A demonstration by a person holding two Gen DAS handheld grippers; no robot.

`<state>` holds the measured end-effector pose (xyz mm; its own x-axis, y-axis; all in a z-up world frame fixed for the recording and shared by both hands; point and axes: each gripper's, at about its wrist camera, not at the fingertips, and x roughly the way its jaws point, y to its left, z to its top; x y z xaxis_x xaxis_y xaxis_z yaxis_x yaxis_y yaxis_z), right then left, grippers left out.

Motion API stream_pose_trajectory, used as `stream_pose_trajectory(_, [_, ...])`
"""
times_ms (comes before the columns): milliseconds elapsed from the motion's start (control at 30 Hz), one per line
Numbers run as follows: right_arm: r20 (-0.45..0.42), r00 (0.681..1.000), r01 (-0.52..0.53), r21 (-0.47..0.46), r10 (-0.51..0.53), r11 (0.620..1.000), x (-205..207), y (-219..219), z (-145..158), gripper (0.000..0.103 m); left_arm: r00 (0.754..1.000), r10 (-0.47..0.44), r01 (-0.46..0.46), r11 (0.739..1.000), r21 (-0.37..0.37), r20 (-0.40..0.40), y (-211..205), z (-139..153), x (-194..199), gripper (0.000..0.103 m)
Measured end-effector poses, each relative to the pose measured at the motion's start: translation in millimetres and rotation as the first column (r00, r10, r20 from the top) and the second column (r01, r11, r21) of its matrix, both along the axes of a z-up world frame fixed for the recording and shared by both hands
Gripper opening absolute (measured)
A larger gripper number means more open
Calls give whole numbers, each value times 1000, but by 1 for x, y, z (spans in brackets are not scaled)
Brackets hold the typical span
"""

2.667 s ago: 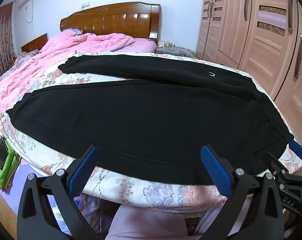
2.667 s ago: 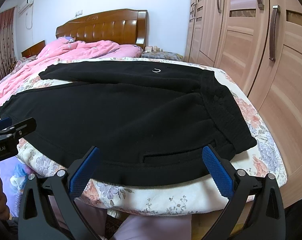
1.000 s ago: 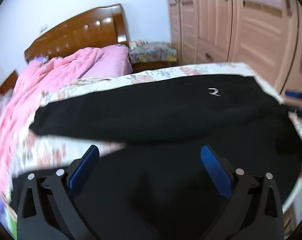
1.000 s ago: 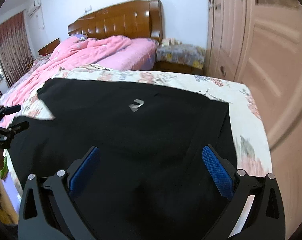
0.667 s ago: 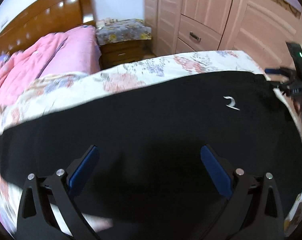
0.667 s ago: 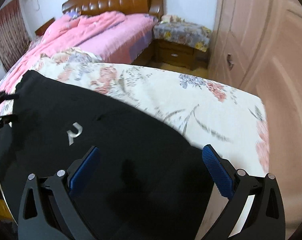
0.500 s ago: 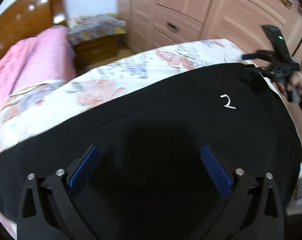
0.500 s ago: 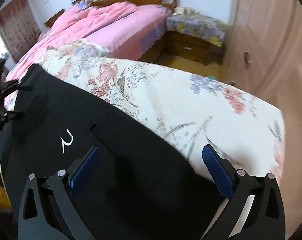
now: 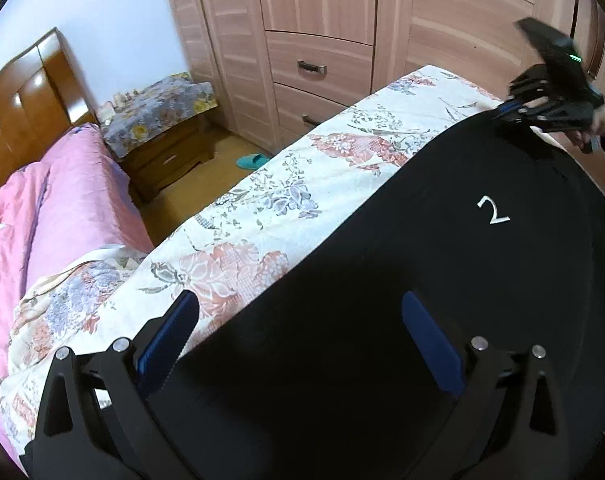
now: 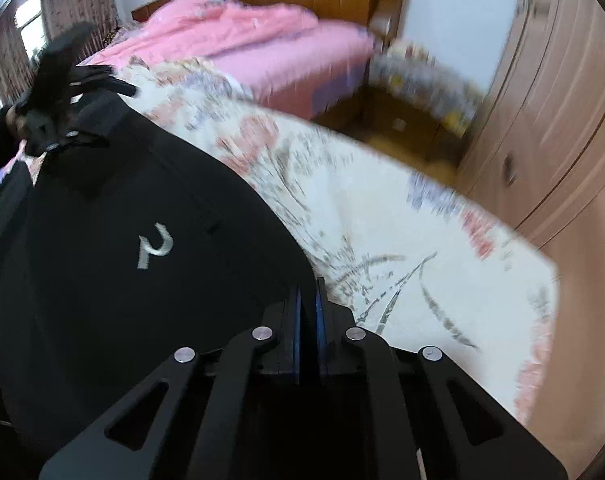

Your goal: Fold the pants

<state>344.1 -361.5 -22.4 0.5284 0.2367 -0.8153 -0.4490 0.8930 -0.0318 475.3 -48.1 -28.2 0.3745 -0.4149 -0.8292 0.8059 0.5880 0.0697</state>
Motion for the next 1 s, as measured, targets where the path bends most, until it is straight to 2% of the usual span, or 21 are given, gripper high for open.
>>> stream_pose_trajectory(67, [104, 995, 2, -28, 1, 1000, -26, 10, 18, 8, 1000, -23, 23, 1000, -14, -22, 0, 1, 4, 101])
stream_pose_trajectory(167, [194, 981, 23, -43, -14, 999, -57, 20, 38, 8, 996, -75, 74, 997, -22, -52, -1, 3, 6, 101])
stream_pose_trajectory(333, [287, 958, 35, -33, -24, 999, -94, 28, 61, 8, 978, -161, 162, 987, -3, -130, -8, 2, 9, 100])
stream_pose_trajectory(433, [313, 949, 39, -18, -32, 999, -111, 31, 69, 8, 964, -180, 184, 983, 6, -196, -7, -1, 10, 80])
stream_pose_trajectory(500, [311, 950, 47, -19, -39, 999, -115, 34, 69, 8, 960, -183, 188, 982, 6, -210, -4, 0, 6, 36])
stream_pose_trajectory(533, [306, 951, 51, -22, -42, 998, -114, 38, 68, 8, 962, -185, 191, 981, 12, -201, -3, 1, 0, 28])
stream_pose_trajectory(600, [302, 951, 68, -26, -57, 997, -110, 37, 65, 8, 974, -179, 185, 982, 34, -137, 0, 8, -13, 17])
stream_pose_trajectory(700, [311, 947, 92, -20, -81, 996, -113, 36, 69, 8, 990, -143, 143, 988, 52, -4, 8, 29, -38, 13])
stream_pose_trajectory(767, [330, 940, 92, -14, -83, 996, -123, 38, 78, 8, 987, -116, 111, 992, 55, 111, 15, 53, -65, 13])
stream_pose_trajectory(867, [373, 926, 71, -9, -62, 997, -151, 39, 93, 8, 962, -91, 76, 995, 68, 258, 26, 88, -114, 13])
stream_pose_trajectory(1000, [426, 904, 34, -3, -30, 999, -202, 39, 101, 8, 910, -98, 69, 994, 87, 404, 41, 120, -204, 13])
